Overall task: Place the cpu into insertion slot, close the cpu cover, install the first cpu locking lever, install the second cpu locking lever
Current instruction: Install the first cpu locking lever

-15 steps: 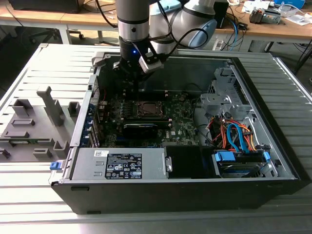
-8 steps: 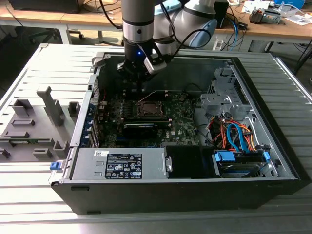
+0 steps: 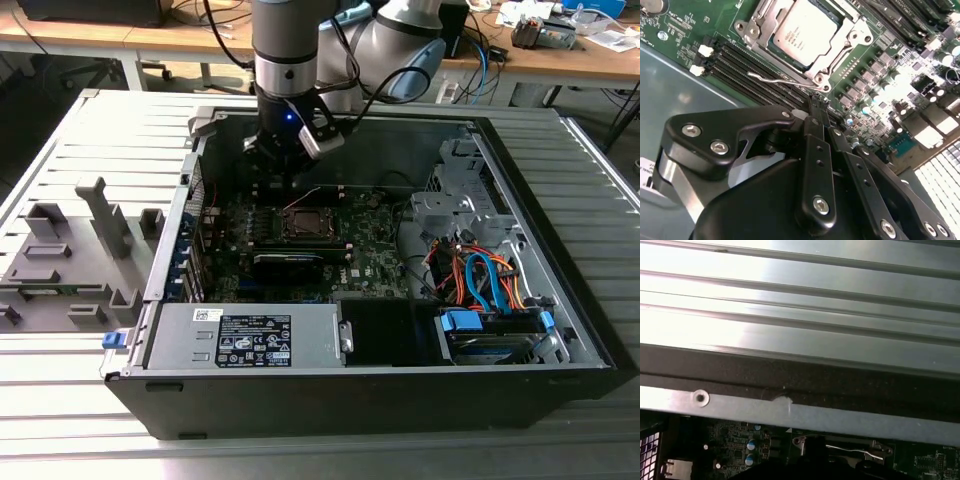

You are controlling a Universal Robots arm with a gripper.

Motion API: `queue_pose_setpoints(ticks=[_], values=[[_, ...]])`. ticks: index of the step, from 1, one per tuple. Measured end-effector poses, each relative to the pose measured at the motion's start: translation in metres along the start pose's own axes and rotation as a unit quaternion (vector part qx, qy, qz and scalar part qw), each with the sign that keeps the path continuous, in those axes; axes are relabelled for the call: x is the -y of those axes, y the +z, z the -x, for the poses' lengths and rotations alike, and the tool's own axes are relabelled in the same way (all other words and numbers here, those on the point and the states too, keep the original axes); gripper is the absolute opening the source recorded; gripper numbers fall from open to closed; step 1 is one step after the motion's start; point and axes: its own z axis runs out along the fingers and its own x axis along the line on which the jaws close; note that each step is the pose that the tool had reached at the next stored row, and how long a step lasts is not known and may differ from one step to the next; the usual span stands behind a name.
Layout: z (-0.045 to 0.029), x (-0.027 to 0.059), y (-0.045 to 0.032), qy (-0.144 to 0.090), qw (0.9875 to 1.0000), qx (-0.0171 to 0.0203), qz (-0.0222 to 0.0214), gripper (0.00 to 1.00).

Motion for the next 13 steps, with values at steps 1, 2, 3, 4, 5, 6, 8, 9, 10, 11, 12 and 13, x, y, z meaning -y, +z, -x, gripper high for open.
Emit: queue_pose_setpoints(ticks=[1, 2, 3, 4, 5, 6, 8, 9, 10, 11, 12, 13], values=[[0.0002, 0.0, 0.0012, 0.0, 1.0, 0.0, 0.0005, 0.11], [0.0001, 0.0, 0.0021, 0.0, 1.0, 0.0, 0.0009, 0.11], [0.0002, 0.0001, 0.004, 0.0, 1.0, 0.0001, 0.002, 0.11], [0.0001, 0.0002, 0.0059, 0.0, 1.0, 0.0002, 0.0024, 0.11], [0.0001, 0.0002, 0.0075, 0.0, 1.0, 0.0002, 0.0024, 0.11], [0.0001, 0.0002, 0.0085, 0.0, 1.0, 0.0002, 0.0024, 0.11], [0.0001, 0.0002, 0.0095, 0.0, 1.0, 0.0002, 0.0024, 0.11], [0.0001, 0.0002, 0.0101, 0.0, 1.0, 0.0002, 0.0024, 0.11], [0.0, 0.0003, 0.0105, 0.0, 1.0, 0.0002, 0.0024, 0.11], [0.0001, 0.0003, 0.0111, 0.001, 1.0, 0.0002, 0.0023, 0.11], [0.0001, 0.0002, 0.0115, 0.001, 1.0, 0.0, 0.0014, 0.11], [0.0001, 0.0003, 0.0118, 0.001, 1.0, -0.0001, 0.0, 0.11]])
